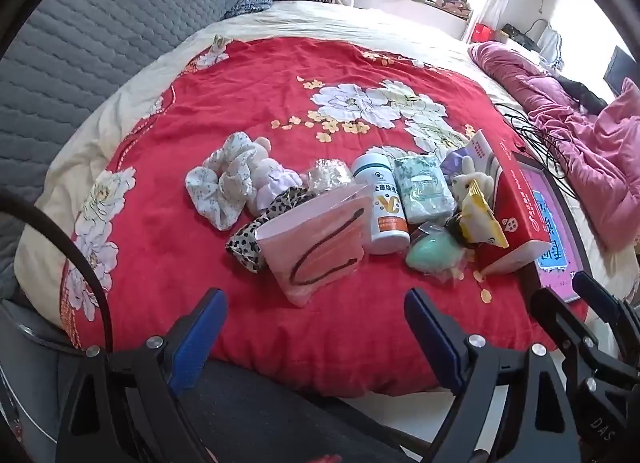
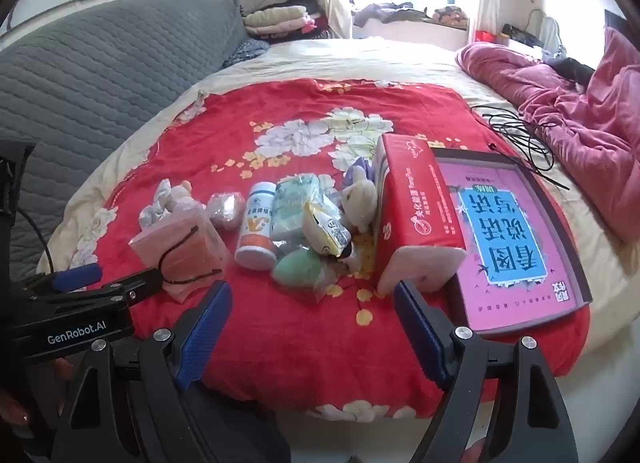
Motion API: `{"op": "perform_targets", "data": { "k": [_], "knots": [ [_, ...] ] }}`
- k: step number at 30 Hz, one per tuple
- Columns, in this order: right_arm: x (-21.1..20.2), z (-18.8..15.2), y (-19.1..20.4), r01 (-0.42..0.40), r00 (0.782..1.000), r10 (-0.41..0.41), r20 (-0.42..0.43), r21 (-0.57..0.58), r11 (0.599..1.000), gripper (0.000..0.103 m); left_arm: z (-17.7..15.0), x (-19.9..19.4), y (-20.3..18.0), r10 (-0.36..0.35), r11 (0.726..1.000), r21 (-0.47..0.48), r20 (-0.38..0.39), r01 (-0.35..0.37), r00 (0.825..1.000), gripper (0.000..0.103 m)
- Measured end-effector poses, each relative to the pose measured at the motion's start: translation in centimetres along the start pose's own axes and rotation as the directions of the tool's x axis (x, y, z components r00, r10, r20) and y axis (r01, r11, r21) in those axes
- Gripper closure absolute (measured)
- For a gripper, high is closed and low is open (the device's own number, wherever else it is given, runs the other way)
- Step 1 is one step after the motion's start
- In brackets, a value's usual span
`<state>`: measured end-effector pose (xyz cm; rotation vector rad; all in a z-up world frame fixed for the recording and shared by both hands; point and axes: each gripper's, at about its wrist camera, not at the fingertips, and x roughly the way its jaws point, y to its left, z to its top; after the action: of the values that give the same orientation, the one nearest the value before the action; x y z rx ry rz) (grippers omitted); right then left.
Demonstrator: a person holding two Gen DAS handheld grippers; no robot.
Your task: Organize soft objects
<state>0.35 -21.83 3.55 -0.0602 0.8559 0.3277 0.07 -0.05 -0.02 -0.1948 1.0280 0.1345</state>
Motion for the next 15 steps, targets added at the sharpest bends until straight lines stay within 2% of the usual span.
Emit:
{"op": "perform_targets", "data": {
  "k": [2,4,5,6,15],
  "knots": [
    [0.0,-0.1,-0.2,0.009,1.0,-0.009,-0.007,0.006,1.0,0.019,0.1,0.0,-0.6,0.03,0.999,0.031,0.003,-0.03,1.0,0.013],
    [-0.1,0.3,-0.4,0.006,1.0,-0.006,-0.021,0.011,1.0,0.019,-0.2,-0.7,-0.2,0.0,1.0,0.011,0.034,-0.001,0.999,0.013],
    [-0.1,0.4,-0.5,0.007,1.0,-0.007,-0.025,0.017,1.0,0.019,0.0,-0.8,-0.6,0.004,1.0,0.015,0.024,-0.004,1.0,0.013],
    [-0.2,0.0,-0.5,0.011,1.0,-0.011,-0.006,0.009,1.0,0.019,-0.4,-1.1,-0.8,-0.001,1.0,0.017,0.037,0.0,0.999,0.013],
    [-0.3,-0.7,-0.8,0.016,1.0,-0.016,0.007,0.016,1.0,0.019,-0.6,-1.1,-1.1,0.009,1.0,0.005,0.014,-0.009,1.0,0.013]
  ]
}}
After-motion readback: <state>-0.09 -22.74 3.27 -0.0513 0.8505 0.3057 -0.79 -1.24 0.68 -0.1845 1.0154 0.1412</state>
